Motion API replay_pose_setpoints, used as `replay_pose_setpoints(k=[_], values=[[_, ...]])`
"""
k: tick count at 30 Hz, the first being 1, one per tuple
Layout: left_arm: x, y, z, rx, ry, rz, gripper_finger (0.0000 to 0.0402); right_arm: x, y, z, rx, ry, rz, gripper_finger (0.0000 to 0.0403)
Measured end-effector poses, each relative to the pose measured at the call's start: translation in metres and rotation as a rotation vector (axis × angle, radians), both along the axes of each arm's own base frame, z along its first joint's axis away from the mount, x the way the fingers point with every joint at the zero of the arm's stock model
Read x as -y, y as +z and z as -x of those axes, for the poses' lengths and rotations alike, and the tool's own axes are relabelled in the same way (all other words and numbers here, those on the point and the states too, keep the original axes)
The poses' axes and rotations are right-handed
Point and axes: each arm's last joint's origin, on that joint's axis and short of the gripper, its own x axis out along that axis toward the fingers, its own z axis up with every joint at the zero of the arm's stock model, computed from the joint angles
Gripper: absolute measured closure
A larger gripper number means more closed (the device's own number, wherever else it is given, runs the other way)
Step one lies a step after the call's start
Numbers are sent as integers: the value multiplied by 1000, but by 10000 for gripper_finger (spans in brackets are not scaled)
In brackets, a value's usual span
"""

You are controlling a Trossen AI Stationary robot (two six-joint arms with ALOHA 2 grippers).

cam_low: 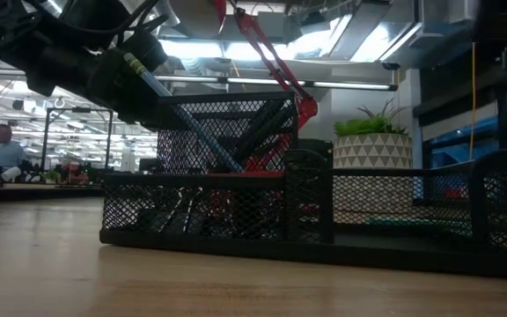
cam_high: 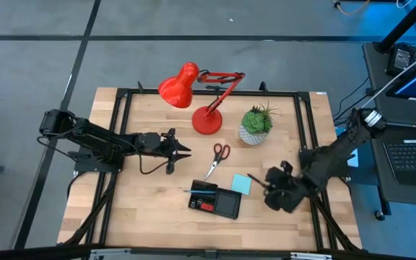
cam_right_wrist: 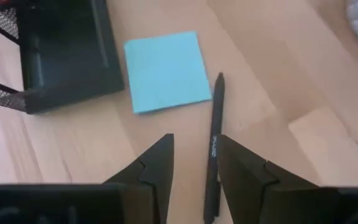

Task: Pick and place office supplies into organizer
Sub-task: Put the black pen into the black desk organizer

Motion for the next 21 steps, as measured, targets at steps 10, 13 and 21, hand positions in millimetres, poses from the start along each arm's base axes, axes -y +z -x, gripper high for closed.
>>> replay_pose_setpoints(k=[10,13,21], values=[[4,0,0,-3,-11,13,313,-38,-18,31,18,100,32,280],[3,0,0,0,0,10,313,-39,-28,32,-10,27,47,280],[2,0,0,2,27,11,313,-45,-55,29,-82,-17,117,223]])
